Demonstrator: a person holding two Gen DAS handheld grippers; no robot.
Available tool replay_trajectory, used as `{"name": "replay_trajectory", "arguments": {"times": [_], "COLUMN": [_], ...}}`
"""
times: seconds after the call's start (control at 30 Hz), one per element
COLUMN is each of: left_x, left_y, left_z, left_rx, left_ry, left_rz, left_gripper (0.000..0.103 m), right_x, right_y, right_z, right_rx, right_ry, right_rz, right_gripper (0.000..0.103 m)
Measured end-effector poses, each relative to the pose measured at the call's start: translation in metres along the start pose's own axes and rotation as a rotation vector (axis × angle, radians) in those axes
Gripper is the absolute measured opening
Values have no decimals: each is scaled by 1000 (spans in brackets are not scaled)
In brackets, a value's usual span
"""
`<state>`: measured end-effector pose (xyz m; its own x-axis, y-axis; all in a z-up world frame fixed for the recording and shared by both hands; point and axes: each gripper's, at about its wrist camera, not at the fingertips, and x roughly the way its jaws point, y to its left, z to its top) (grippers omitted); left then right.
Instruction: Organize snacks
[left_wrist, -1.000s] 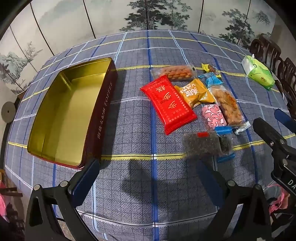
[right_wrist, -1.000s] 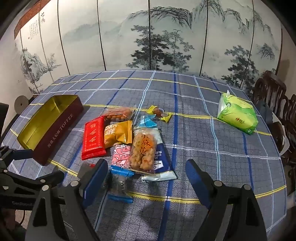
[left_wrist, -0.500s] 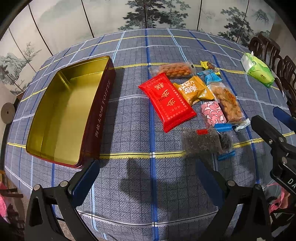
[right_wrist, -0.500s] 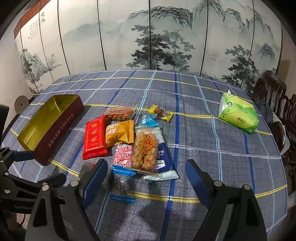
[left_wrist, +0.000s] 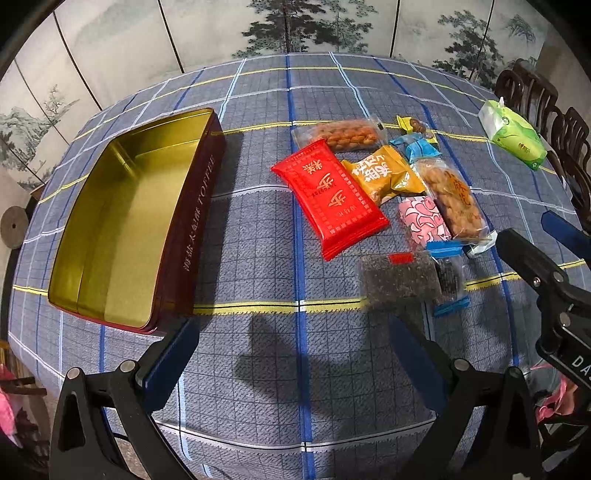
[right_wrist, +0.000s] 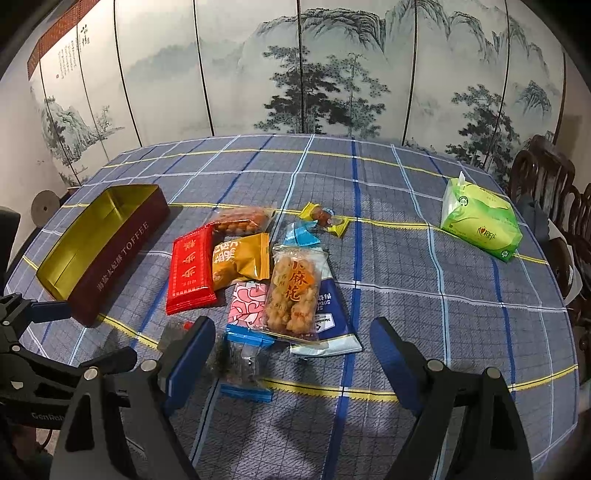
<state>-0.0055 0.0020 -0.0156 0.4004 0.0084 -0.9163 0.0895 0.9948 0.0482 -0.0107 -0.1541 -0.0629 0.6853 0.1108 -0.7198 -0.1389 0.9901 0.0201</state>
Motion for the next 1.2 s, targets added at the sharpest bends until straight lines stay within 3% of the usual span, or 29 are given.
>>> {"name": "replay_trajectory", "arguments": {"times": [1.2], "left_x": [7], "left_y": [1], "left_z": [-1], "left_rx": [4], "left_ry": [15], "left_rz": [-3], "left_gripper": [102], "right_x": [5], "right_y": [4], "right_z": [-2], "right_rx": [-6], "right_ry": [17], "right_rz": [11], "right_gripper": [88]}}
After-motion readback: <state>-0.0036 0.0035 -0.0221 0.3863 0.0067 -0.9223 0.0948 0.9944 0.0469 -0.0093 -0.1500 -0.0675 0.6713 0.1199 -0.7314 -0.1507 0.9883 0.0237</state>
